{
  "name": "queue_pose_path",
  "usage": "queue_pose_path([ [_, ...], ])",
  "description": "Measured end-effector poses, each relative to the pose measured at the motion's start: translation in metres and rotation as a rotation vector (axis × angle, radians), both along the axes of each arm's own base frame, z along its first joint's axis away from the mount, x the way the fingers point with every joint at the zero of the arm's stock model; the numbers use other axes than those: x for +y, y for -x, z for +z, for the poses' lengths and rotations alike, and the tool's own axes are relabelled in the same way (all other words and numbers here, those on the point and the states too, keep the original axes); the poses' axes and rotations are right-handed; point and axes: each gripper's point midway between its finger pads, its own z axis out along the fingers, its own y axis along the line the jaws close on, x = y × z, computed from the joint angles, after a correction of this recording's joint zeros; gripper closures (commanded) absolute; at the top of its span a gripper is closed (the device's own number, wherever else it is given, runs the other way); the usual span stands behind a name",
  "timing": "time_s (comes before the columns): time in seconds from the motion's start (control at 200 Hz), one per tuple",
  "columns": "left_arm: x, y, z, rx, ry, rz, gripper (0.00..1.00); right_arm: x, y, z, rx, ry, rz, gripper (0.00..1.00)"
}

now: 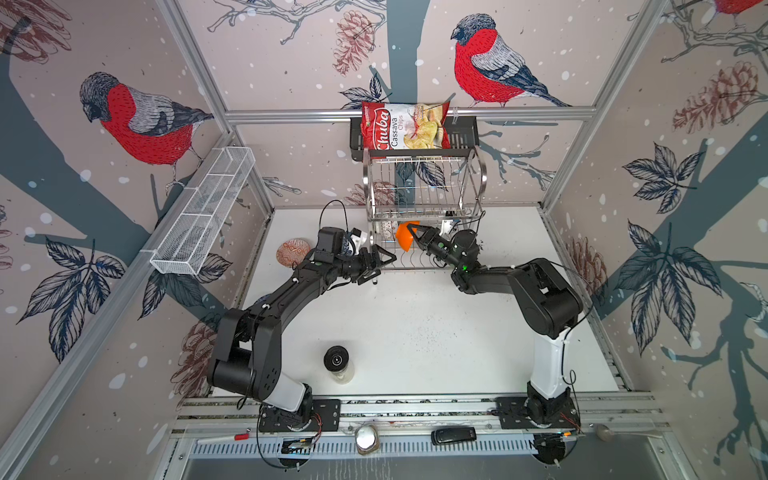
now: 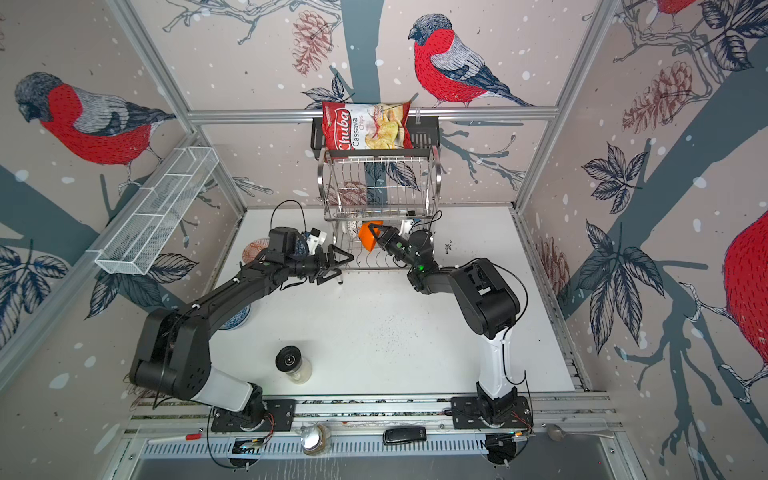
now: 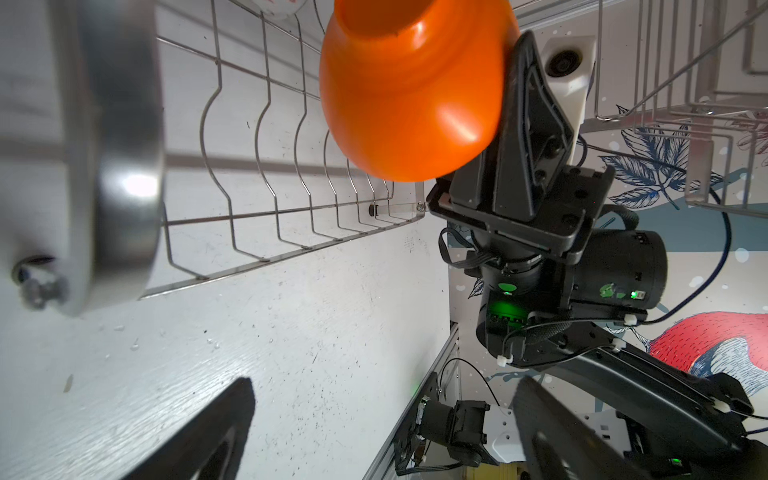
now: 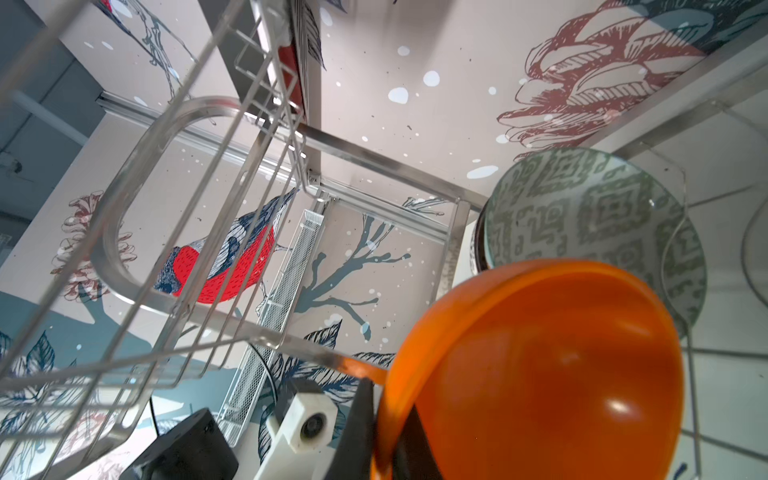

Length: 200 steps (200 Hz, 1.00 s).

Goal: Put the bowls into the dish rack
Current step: 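Carry the orange bowl up toward the rack's lower tier with the right gripper, then lower the orange bowl between the rack wires beside the green-patterned bowl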

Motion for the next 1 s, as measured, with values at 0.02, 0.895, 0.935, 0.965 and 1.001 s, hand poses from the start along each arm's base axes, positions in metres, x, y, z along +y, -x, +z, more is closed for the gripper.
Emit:
queue_pose_path([
  [0.02,-0.001,0.000,0.000,-0.002,0.001,-0.002,0.03,0.000,-0.002,-0.001,0.002,0.002,-0.002,0.99],
  [0.895,-0.008,0.007,0.006,-0.008,0.016,-0.034,0.03,0.002,-0.048,-0.012,-0.020,0.094,-0.058,0.98],
  [0.935,-0.008,0.007,0.006,-0.008,0.016,-0.035,0.03,0.003,-0.050,-0.013,-0.017,0.096,-0.057,0.98],
  [0.965,-0.008,0.008,0.006,-0.008,0.016,-0.035,0.03,0.003,-0.051,-0.015,-0.015,0.098,-0.056,0.98],
  [1.001,-0.008,0.008,0.005,-0.007,0.016,-0.036,0.03,0.003,-0.052,-0.017,-0.011,0.101,-0.054,0.98],
])
